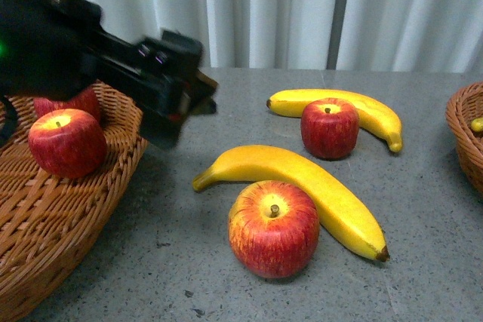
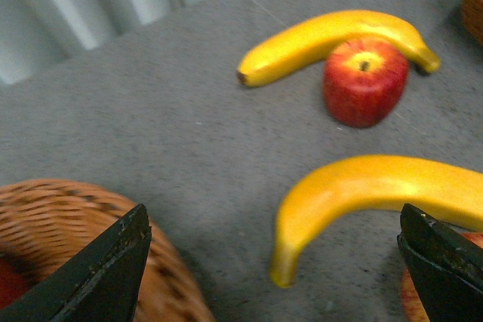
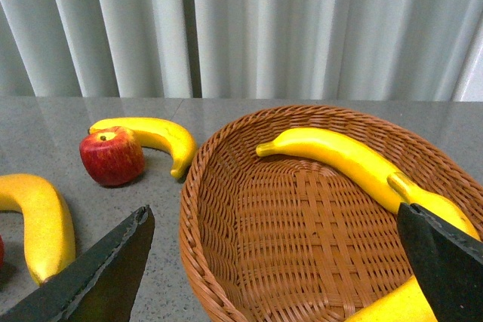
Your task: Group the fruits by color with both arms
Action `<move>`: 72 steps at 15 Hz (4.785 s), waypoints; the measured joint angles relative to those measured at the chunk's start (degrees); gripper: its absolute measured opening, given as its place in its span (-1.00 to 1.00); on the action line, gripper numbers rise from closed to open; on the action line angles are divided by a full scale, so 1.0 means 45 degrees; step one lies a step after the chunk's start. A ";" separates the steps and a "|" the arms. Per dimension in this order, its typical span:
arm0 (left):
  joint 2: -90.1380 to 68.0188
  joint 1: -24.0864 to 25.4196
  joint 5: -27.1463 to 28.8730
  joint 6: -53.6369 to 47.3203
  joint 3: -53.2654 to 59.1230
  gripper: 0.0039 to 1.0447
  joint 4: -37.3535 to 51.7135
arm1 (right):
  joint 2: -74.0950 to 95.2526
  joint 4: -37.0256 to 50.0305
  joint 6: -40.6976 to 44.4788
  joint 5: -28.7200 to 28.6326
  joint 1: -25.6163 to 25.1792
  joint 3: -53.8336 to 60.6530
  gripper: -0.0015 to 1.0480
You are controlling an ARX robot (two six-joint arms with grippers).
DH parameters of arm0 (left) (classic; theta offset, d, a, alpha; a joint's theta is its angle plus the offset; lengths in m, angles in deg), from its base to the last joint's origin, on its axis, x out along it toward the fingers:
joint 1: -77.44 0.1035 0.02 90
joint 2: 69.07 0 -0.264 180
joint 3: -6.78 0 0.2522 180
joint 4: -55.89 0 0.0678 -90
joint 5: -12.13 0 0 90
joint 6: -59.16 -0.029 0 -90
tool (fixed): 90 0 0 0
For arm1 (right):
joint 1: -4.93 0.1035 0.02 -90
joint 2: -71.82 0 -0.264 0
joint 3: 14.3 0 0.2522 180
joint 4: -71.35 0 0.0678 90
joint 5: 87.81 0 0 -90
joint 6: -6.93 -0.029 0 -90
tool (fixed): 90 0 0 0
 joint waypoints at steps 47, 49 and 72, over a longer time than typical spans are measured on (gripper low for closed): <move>0.5464 0.2118 0.6227 0.5663 0.3949 0.88 0.0238 | 0.0000 0.0005 0.0000 0.0000 0.0000 0.0000 0.87; 0.4313 0.1083 0.4843 0.4741 0.2399 0.88 0.1423 | 0.0000 0.0005 0.0000 0.0000 0.0000 0.0000 0.87; -0.9054 -0.2531 -0.0092 0.0665 -0.8442 0.88 -0.1088 | 0.0000 0.0005 0.0000 0.0000 0.0000 0.0000 0.87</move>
